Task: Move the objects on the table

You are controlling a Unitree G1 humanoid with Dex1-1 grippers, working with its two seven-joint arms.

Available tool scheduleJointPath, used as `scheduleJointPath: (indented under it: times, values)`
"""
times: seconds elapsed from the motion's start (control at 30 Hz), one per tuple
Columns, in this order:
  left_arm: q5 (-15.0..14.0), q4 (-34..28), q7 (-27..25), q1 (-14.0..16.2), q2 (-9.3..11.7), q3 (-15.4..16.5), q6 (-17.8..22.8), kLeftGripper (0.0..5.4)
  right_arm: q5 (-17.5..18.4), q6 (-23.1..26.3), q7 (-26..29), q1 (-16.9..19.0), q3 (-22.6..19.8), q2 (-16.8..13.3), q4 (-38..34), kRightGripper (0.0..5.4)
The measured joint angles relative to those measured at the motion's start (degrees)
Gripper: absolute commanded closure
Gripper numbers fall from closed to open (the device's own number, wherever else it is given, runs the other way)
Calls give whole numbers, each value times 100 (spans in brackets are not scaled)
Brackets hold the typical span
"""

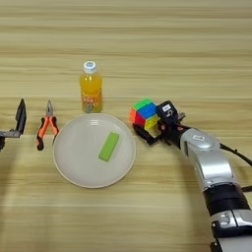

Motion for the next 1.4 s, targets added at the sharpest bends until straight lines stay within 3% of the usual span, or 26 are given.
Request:
scheduleJointPath:
  times: [0.27,0.63,0.87,0.93,1.0,1.07,1.1,1.17,1.2,1.23,1.4]
  values:
    - [1,44,22,-41,-26,-6,-1,0,3,-142,-14,-124,-62,25,13,205]
    - [16,207,37,-185,-56,-29,-7,0,61,-128,-6,-134,-152,20,-650,207]
    - [-2,251,-6,-236,-68,-68,-12,0,369,131,356,179,-16,-34,-2423,208]
    - [-229,168,-323,-200,-40,-238,13,0,476,257,609,355,90,-171,-2932,208]
    - [-515,-182,-948,-4,-24,-662,146,0,684,370,1048,494,168,-452,-3543,208]
    - [-808,-418,-1238,87,20,-783,397,0,775,409,1184,523,160,-587,-3691,208]
    - [-1326,-941,-1713,268,264,-942,822,0,868,489,1378,558,132,-748,-3793,208]
    - [-1764,-1479,-2297,463,651,-1119,1240,0,987,506,1559,565,80,-928,-3852,208]
    - [-1968,-1758,-2732,582,946,-1256,1524,0,1049,506,1690,565,55,-1008,-3863,208]
    - [-2034,-1967,-3196,686,1302,-1431,1784,0,1119,505,1843,565,53,-1103,-3861,208]
    - [-2476,-2386,-4436,587,2104,-1678,2471,0,1286,349,2613,592,170,-1397,-3850,208]
